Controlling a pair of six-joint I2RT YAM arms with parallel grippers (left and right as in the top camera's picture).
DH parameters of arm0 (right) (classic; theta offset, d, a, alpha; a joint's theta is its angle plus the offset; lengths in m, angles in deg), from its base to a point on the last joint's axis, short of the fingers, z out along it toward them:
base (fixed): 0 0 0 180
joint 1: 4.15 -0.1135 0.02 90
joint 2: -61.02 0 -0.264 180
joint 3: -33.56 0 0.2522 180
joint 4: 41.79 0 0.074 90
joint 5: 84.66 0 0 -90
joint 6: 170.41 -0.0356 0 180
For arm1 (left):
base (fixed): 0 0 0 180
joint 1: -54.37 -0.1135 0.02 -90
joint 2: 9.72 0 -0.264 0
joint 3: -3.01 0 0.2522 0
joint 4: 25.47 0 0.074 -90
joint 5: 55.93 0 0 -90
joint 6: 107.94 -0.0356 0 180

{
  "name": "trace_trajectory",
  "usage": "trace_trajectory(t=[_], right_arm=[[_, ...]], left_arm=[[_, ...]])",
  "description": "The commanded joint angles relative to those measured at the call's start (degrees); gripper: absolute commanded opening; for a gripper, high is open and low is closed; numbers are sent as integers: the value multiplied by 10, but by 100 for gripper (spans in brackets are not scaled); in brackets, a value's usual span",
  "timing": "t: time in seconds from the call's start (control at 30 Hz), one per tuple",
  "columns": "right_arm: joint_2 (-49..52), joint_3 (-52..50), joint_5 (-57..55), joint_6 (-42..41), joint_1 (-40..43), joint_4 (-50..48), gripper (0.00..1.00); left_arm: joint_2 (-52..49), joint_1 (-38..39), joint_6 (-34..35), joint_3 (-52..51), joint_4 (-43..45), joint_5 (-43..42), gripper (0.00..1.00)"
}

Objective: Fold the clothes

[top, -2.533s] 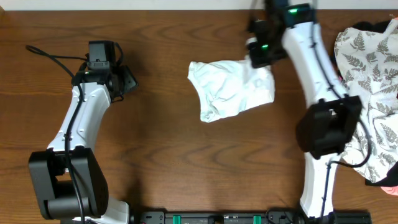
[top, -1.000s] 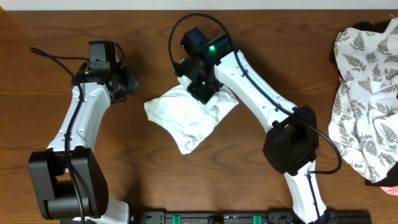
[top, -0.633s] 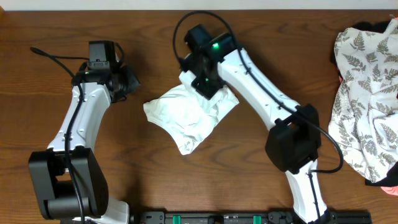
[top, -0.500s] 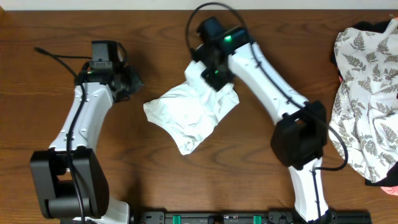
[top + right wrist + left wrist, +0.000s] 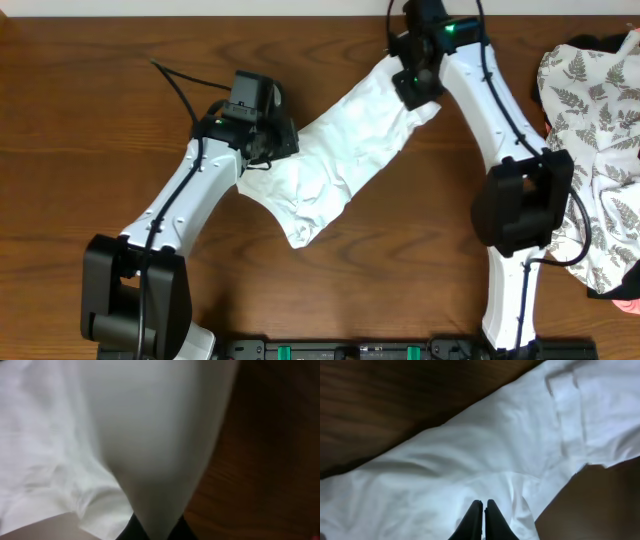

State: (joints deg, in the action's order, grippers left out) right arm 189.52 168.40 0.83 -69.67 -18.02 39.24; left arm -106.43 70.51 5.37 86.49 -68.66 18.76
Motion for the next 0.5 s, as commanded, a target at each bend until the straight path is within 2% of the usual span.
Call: trace_trajectory(t=[0.0, 0.23, 0.47], right_arm=[[-2, -1, -45, 3, 44, -9, 1], [-3, 6, -45, 54, 119, -20, 1], [-3, 53, -40, 78, 131, -3, 1]], left_arm=[[-4, -2, -4, -8, 2, -1, 6], [-4, -2, -4, -8, 2, 0, 6], [-4, -2, -4, -8, -3, 31, 7]])
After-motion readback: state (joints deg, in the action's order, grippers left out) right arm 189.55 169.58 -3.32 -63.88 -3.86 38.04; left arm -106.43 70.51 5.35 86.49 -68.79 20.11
